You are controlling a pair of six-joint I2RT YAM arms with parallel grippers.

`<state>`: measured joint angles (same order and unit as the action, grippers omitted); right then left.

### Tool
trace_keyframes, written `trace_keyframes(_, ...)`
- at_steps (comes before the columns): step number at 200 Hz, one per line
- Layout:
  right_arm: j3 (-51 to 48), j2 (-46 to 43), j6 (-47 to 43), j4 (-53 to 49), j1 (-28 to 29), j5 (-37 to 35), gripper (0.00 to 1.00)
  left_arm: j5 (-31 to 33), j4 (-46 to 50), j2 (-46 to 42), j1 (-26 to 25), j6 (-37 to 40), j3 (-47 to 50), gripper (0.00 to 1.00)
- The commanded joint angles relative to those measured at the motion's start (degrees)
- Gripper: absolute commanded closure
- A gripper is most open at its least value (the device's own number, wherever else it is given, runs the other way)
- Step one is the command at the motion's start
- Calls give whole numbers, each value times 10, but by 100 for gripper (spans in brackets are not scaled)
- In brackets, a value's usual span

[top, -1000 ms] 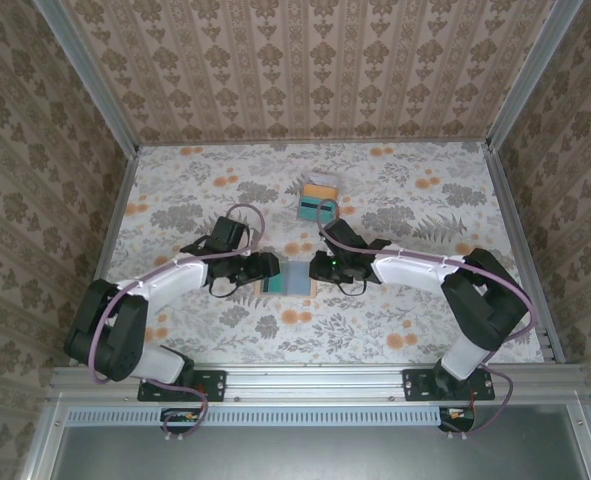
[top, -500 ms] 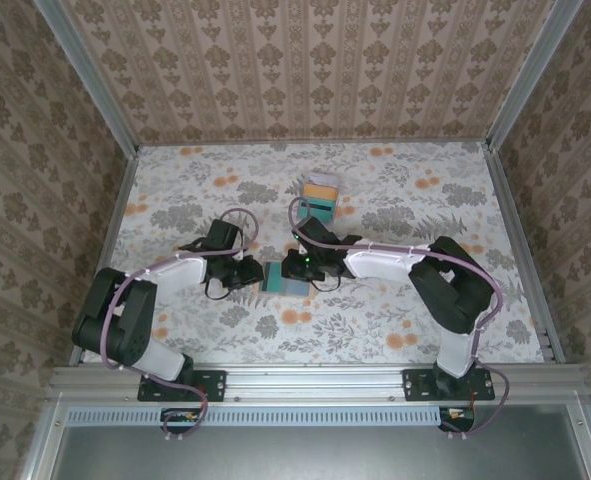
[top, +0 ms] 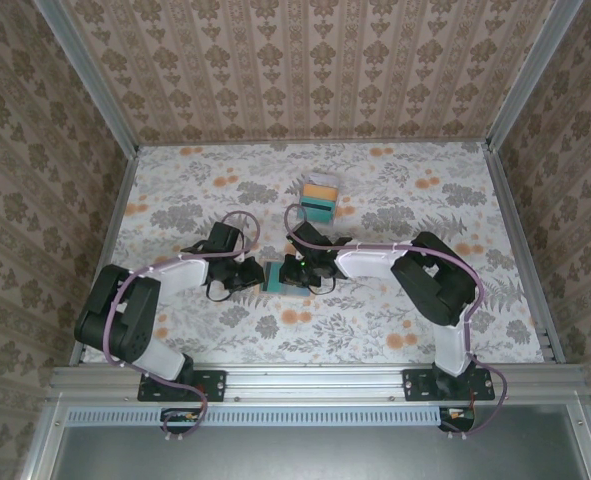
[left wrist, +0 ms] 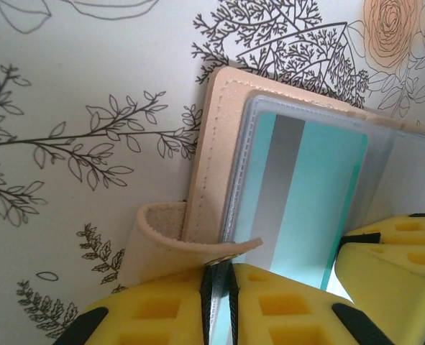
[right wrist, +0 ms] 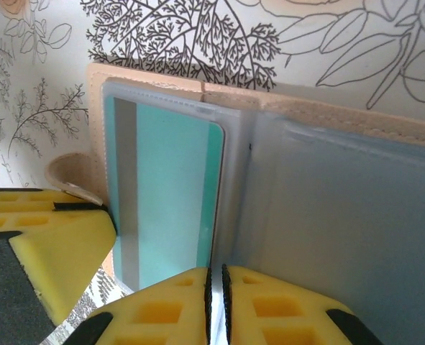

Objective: Take the credit cards out of the card holder

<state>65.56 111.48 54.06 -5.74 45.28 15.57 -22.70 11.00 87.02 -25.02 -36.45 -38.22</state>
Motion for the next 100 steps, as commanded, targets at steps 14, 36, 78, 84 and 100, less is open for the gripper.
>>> trace_keyframes(14, 7, 13, 19, 13, 0, 16, 83, -3, 3, 15, -8, -12, 12, 84)
trace_keyframes(36, 4, 14, 24, 22, -1, 21, 83, -2, 3, 14, -8, -14, 11, 85)
trace_keyframes(78, -8, 18, 37, 49, -4, 35, 82, -2, 2, 15, -28, -19, 11, 87)
trace_keyframes(84, -8, 20, 39, 52, -5, 38, 83, -2, 2, 15, -28, -19, 10, 87)
trace_keyframes(100, -12, 19, 43, 56, -5, 37, 84, -1, 2, 13, -31, -20, 10, 87)
